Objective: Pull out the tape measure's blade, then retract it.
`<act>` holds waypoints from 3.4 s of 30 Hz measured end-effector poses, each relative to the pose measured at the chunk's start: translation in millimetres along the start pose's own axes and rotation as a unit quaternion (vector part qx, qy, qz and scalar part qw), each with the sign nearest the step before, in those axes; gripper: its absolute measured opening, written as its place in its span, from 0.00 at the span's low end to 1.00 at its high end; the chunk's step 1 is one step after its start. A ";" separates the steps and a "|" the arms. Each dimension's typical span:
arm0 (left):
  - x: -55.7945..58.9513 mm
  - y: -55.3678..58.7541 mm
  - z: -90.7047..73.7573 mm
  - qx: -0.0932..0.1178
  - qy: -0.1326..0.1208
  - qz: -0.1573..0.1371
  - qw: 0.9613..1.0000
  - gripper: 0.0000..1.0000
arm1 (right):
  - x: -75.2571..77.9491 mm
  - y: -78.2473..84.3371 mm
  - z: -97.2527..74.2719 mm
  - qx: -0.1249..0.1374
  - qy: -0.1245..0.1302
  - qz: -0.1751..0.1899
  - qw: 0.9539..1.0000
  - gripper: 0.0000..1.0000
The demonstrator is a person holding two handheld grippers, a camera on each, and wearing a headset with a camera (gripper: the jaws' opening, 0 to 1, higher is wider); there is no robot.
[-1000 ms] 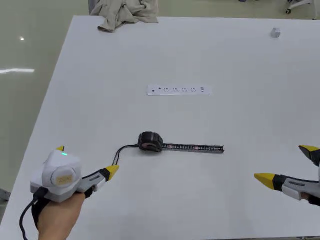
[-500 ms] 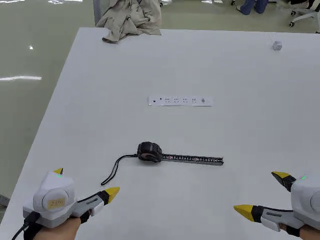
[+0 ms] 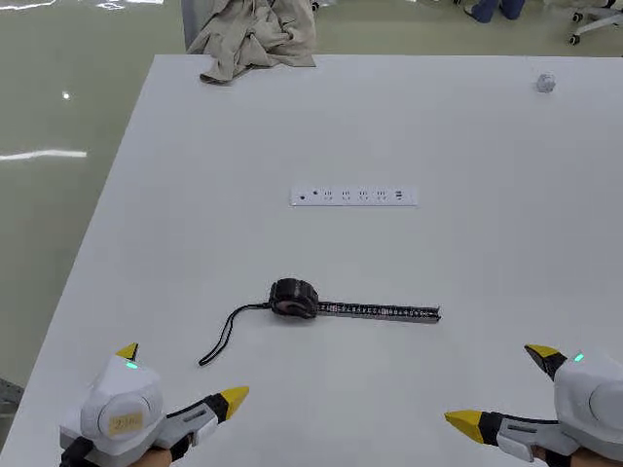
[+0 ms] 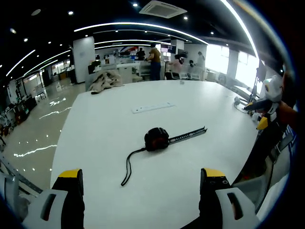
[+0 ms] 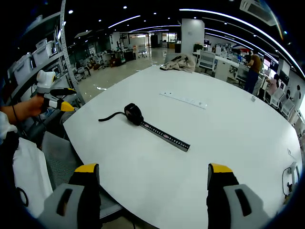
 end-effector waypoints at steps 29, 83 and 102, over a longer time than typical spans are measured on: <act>31.9 -7.4 29.7 -0.022 -0.005 -0.026 0.999 0.98 | 5.9 13.0 21.6 -0.015 0.005 0.014 1.000 0.95; 49.8 -39.5 107.6 -0.036 0.002 -0.012 0.999 0.98 | 23.9 8.1 75.5 -0.037 -0.008 -0.019 0.999 0.95; 58.7 -53.5 138.4 -0.042 0.007 -0.012 0.999 0.96 | 41.1 1.7 97.2 -0.045 -0.005 -0.037 0.998 0.93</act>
Point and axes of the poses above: the centre of the closed fingertips' face, and the gripper's own axes: z roughly forward along the fingers, x roughly to its right, y roughly out of its underside, the point moved 2 cm from there along -z, roughly backward along the fingers, and after that the axes turned 12 degrees about -x, right-handed, at the moved point
